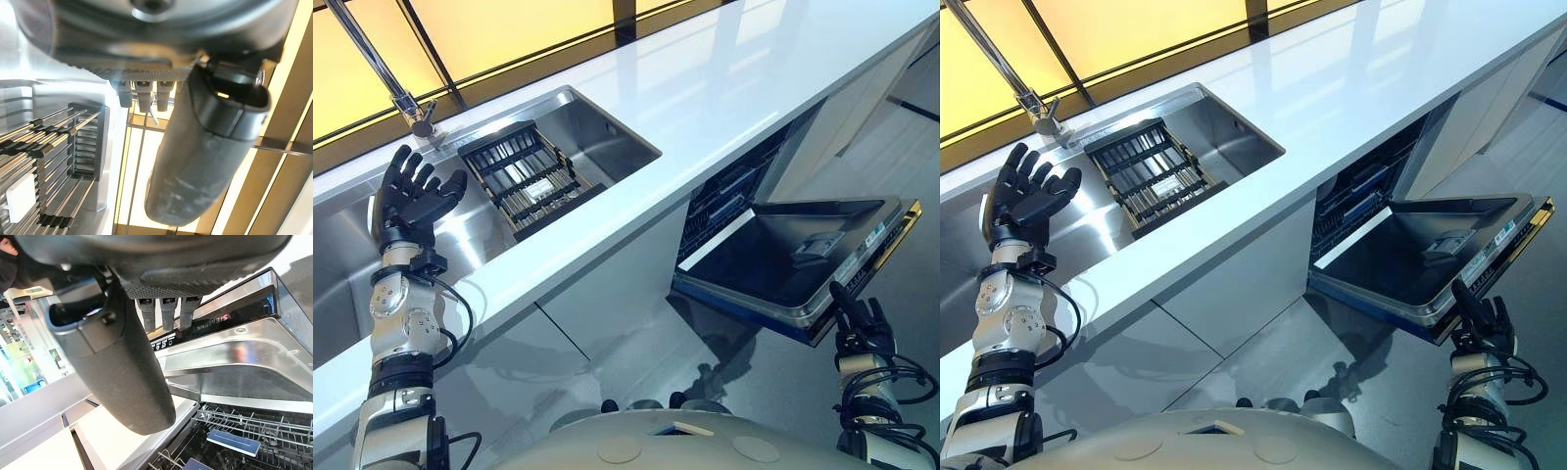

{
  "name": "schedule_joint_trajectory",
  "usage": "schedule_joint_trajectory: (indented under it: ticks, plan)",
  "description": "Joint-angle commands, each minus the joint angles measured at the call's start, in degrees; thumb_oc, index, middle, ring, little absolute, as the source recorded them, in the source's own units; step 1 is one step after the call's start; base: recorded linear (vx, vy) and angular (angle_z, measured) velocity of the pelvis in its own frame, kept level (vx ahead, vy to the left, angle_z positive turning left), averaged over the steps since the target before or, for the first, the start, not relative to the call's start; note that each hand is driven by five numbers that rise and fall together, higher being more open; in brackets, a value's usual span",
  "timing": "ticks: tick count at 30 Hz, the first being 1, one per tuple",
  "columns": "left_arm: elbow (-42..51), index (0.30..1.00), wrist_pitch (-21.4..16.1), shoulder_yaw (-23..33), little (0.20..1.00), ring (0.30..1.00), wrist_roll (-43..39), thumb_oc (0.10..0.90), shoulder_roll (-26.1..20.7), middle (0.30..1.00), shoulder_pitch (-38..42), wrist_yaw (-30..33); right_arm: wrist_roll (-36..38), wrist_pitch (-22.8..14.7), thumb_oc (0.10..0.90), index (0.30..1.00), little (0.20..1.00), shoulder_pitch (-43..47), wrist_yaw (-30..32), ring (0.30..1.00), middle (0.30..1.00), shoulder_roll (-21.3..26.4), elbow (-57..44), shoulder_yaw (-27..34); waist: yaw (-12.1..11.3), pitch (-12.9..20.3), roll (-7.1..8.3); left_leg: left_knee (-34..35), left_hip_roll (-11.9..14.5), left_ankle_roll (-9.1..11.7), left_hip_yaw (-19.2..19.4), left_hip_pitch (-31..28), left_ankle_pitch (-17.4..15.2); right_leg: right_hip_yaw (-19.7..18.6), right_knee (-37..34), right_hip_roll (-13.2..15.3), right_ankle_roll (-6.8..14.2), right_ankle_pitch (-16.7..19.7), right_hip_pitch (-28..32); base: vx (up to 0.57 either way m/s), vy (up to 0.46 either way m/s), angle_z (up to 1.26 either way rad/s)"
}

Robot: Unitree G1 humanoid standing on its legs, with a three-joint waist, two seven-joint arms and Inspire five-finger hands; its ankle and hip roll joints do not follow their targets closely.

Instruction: Pick up plates and place into dishwasher.

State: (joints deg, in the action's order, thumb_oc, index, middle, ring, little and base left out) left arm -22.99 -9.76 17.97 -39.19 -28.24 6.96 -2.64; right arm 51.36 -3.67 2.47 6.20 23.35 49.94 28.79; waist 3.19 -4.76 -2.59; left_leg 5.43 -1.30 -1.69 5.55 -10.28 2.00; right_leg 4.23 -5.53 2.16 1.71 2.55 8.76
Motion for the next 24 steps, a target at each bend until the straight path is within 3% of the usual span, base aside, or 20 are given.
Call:
schedule_joint_trajectory:
  ticks: [1, 9, 13, 18, 24]
  plan:
    - [1.46, 0.900, -3.86, 1.30, 0.900, 0.900, 1.66, 0.800, -6.76, 0.900, 8.94, -1.34, 4.19, -1.35, 0.800, 0.900, 0.900, 4.94, 0.59, 0.900, 0.900, 0.71, 1.49, 3.30, -1.29, 3.89, -1.15, -0.43, -1.56, -0.48, -3.26, -0.52, -5.64, 3.16, 7.44, -3.20, 0.18, -8.65, -1.96, 0.01, -0.001, 0.04]
    - [1.57, 0.900, -3.16, 1.18, 0.900, 0.900, 1.75, 0.800, -6.75, 0.900, 8.86, -1.36, 6.59, -5.16, 0.800, 0.900, 0.900, 5.43, 10.62, 0.900, 0.900, -1.08, 2.85, 4.19, -1.93, 4.30, -1.88, -0.43, -1.67, -0.67, -3.71, -0.83, -5.65, 3.48, 8.01, -2.85, 0.10, -9.01, -1.87, 0.00, 0.000, 0.07]
    - [1.37, 0.900, -3.41, 0.93, 0.900, 0.900, 1.41, 0.800, -6.48, 0.900, 8.53, -1.52, 3.69, -11.82, 0.800, 0.900, 0.900, 5.76, 19.78, 0.900, 0.900, -2.14, 2.20, 4.29, -2.14, 4.36, -2.39, -0.70, -1.65, -1.06, -3.52, -1.51, -5.78, 3.39, 9.41, -2.64, -0.16, -9.64, -2.02, 0.00, 0.000, 0.00]
    - [2.57, 0.900, -3.16, 0.89, 0.900, 0.900, 1.08, 0.800, -6.22, 0.900, 7.58, -1.26, -7.53, -16.08, 0.800, 0.900, 0.900, 5.31, 24.70, 0.900, 0.900, -3.68, -2.41, 1.80, -2.32, 4.52, -2.84, -0.72, -1.76, -1.16, -3.82, -1.67, -5.72, 3.43, 10.05, -2.61, -0.29, -9.93, -1.85, -0.03, 0.012, 0.01]
    - [3.07, 0.900, -5.13, 3.89, 0.900, 0.900, 1.23, 0.800, -5.14, 0.900, 4.73, -2.10, -26.86, -23.11, 0.800, 0.900, 0.900, 1.55, 29.08, 0.900, 0.900, -4.41, -13.07, -0.19, -1.16, 4.50, -2.91, -0.43, -1.89, -1.02, -3.91, -0.22, -5.31, 3.11, 9.79, -2.49, 0.40, -8.92, -2.87, -0.05, 0.016, 0.00]
